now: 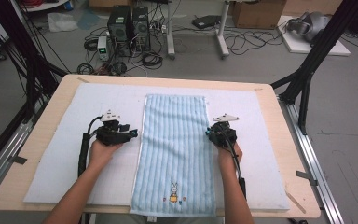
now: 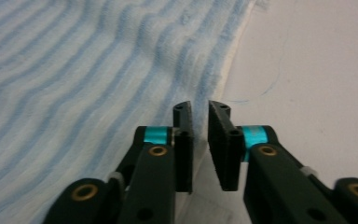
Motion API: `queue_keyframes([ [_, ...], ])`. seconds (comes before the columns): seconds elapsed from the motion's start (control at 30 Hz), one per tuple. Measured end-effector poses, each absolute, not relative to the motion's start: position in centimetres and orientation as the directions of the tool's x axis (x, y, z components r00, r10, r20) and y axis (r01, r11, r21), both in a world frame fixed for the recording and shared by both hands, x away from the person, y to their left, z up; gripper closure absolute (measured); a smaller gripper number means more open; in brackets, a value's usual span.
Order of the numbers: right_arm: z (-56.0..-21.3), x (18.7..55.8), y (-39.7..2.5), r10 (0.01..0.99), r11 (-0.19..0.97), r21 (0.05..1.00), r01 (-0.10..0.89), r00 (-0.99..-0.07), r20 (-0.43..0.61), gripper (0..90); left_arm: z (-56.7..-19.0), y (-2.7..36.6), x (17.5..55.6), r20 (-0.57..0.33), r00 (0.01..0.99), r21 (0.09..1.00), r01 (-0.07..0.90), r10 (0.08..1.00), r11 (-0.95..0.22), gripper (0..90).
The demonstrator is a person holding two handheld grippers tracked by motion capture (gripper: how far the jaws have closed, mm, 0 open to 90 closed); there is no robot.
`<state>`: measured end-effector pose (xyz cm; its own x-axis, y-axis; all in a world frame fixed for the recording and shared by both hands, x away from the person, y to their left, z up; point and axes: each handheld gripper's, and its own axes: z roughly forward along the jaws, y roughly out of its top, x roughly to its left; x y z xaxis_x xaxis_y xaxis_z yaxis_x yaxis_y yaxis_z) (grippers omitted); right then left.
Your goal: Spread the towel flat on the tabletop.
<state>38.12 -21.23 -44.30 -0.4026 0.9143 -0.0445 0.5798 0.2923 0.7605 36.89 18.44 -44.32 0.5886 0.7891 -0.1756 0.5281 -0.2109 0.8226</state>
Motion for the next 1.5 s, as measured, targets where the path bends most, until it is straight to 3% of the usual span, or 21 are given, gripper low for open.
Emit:
queue_keyframes([
  [0.33,-43.5,33.3,-21.9,0.894,0.273,0.801,0.533,-0.448,-0.007,64.2,-45.0,16.7,33.8,-0.234,0.67,0.795,0.549,0.705,-0.258,60.6],
  [0.43,-43.6,31.9,-22.2,0.887,0.27,0.804,0.53,-0.462,0.007,63.0,-45.2,16.1,33.3,-0.2,0.676,0.789,0.54,0.709,-0.292,60.4],
  [0.5,-44.0,31.4,-22.3,0.883,0.267,0.803,0.532,-0.468,0.016,62.0,-45.2,15.7,32.9,-0.155,0.667,0.789,0.528,0.729,-0.316,69.1],
  [0.57,-44.3,31.0,-22.4,0.882,0.26,0.803,0.537,-0.47,0.029,60.8,-45.2,15.5,32.7,-0.148,0.672,0.788,0.523,0.726,-0.323,88.4],
  [0.83,-44.8,30.5,-22.1,0.871,0.255,0.797,0.547,-0.488,0.056,60.0,-45.1,16.7,32.3,-0.147,0.663,0.786,0.529,0.734,-0.321,89.3],
  [1.13,-44.7,30.3,-21.0,0.853,0.262,0.79,0.554,-0.516,0.079,59.5,-45.2,18.9,31.9,-0.143,0.631,0.794,0.534,0.763,-0.292,88.3],
  [1.17,-44.7,30.2,-20.8,0.851,0.269,0.785,0.558,-0.519,0.077,60.0,-45.1,18.9,31.9,-0.148,0.619,0.796,0.537,0.771,-0.279,82.1],
  [1.2,-44.7,30.1,-20.7,0.845,0.28,0.779,0.561,-0.53,0.078,60.9,-45.2,19.0,31.8,-0.177,0.608,0.797,0.55,0.774,-0.25,68.4],
  [1.23,-44.8,30.0,-20.5,0.843,0.284,0.771,0.571,-0.531,0.083,63.5,-45.2,19.2,31.7,-0.194,0.608,0.801,0.551,0.77,-0.234,62.6],
  [1.3,-44.9,29.7,-20.4,0.832,0.303,0.754,0.583,-0.548,0.089,68.8,-45.1,19.3,31.4,-0.194,0.607,0.811,0.541,0.771,-0.223,57.7],
  [1.4,-45.0,29.6,-20.4,0.816,0.323,0.754,0.572,-0.572,0.084,86.1,-45.1,19.6,31.2,-0.195,0.606,0.812,0.541,0.771,-0.219,55.8],
  [1.5,-44.9,29.4,-20.3,0.847,0.365,0.756,0.544,-0.531,-0.027,86.7,-45.1,19.7,30.9,-0.204,0.605,0.816,0.539,0.77,-0.207,54.6],
])
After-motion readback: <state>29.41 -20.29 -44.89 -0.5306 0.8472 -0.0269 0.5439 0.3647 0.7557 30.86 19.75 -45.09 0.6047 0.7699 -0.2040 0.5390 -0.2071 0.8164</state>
